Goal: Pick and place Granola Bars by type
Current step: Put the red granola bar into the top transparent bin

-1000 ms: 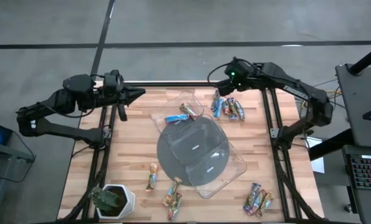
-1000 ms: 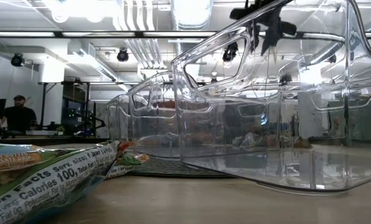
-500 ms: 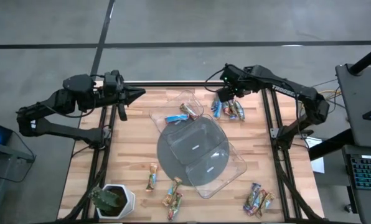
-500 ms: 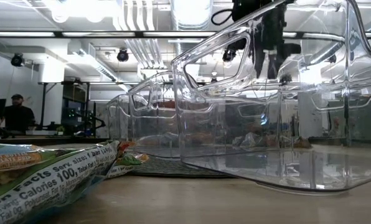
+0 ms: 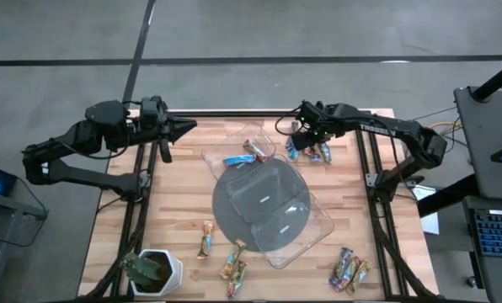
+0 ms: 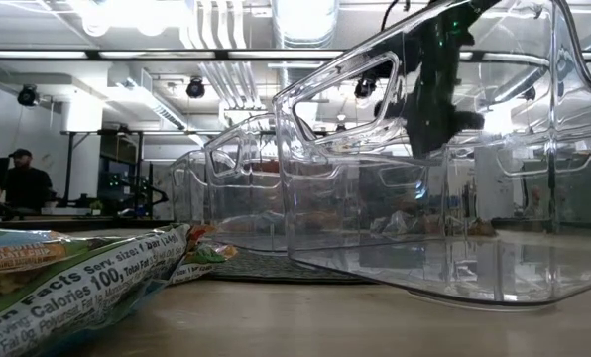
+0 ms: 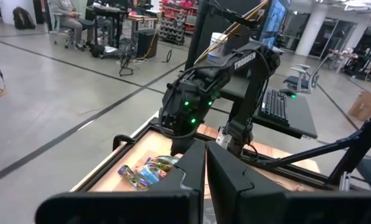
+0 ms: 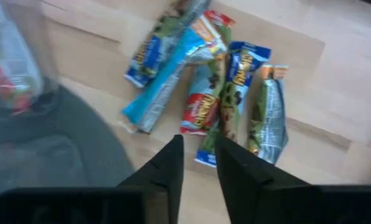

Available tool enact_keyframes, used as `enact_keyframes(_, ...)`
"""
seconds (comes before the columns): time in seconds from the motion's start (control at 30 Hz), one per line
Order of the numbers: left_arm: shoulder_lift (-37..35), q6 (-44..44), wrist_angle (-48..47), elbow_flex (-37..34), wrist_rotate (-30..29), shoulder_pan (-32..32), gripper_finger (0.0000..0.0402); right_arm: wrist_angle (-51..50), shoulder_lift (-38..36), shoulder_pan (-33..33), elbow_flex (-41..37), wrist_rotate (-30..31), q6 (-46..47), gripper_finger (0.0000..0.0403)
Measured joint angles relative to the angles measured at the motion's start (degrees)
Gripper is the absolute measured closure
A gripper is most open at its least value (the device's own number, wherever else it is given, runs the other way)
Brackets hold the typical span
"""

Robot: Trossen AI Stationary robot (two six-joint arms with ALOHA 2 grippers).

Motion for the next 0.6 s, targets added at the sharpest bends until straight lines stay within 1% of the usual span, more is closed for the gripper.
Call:
enact_keyframes(0.23, 0.10, -0.92, -0.01, 0.00, 0.00, 0.00, 0.0401, 3.06, 0.00, -2.54, -2.89, -0.31, -1.26, 0.0390)
enact_keyframes(0.5, 0.15, -1.57, -0.02, 0.00, 0.00, 0.00, 0.0401, 11.20, 1.05, -5.97, -8.05, -6.98, -2.67, 0.0394)
enact_keyframes(0.6, 0.15, -1.76, -0.04, 0.00, 0.00, 0.00, 0.0401, 11.93, 2.22, -6.55, -9.60, -7.39, -2.75, 0.0394)
